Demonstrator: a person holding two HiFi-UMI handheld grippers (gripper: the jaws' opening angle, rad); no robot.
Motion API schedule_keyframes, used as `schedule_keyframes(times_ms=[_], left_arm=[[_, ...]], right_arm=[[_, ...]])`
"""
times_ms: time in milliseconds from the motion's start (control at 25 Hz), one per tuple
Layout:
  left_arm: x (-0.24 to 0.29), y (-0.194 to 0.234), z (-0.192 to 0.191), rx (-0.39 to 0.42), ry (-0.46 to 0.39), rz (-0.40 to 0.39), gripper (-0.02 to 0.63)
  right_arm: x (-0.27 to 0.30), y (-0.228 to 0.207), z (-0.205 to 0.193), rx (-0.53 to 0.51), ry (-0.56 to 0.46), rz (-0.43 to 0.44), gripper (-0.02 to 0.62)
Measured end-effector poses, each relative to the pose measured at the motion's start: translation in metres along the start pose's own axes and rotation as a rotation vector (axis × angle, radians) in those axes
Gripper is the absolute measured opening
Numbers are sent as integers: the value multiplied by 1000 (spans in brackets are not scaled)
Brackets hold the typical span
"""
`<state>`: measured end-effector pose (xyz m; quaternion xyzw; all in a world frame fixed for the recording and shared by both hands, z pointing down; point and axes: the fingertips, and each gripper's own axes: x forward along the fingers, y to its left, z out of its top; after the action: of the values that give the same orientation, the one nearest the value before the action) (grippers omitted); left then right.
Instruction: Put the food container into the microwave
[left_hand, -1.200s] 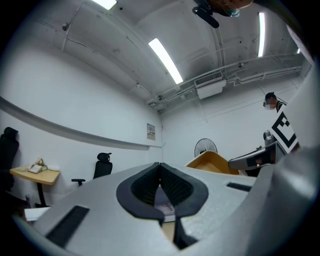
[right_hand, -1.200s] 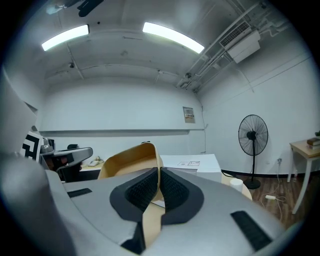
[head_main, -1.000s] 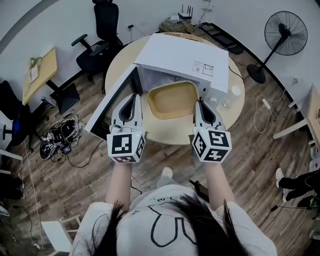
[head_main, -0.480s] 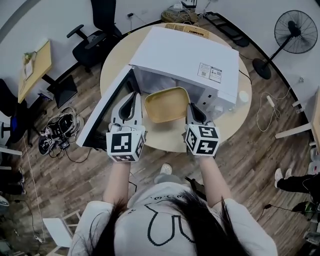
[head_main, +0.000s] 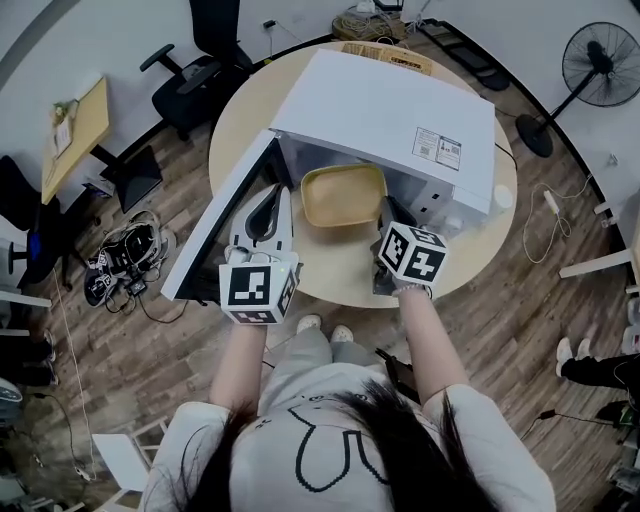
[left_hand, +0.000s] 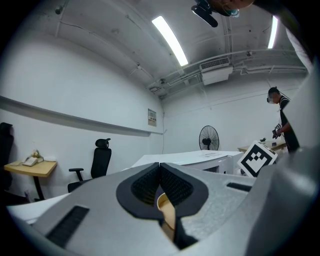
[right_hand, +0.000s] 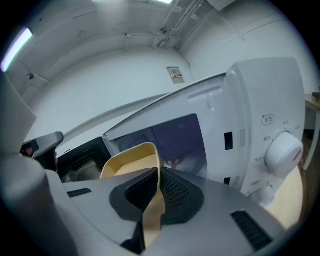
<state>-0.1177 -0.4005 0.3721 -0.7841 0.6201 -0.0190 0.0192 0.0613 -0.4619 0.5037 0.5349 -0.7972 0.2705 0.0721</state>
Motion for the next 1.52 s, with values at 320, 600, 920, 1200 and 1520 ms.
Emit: schedule_keyframes(times_ms=[320,600,920,1200,1520], left_arm=[[20,2,10,-12,-14,-80,9],[37,6,19,-15,-19,-120,9],[40,7,22,10,-21,-151,9],[41,9,24,11,-18,-171,9],[39,14,25,12,-10,-180,9]], right_arm=[[31,-12,1,150,-24,-104,40],[55,-30,2,268,-76,-194,40],[73,-50,1,390,-128,-279,40],[83,-63,2,472,-161,-331,40],[82,-65,7,456,-196,-348,41]])
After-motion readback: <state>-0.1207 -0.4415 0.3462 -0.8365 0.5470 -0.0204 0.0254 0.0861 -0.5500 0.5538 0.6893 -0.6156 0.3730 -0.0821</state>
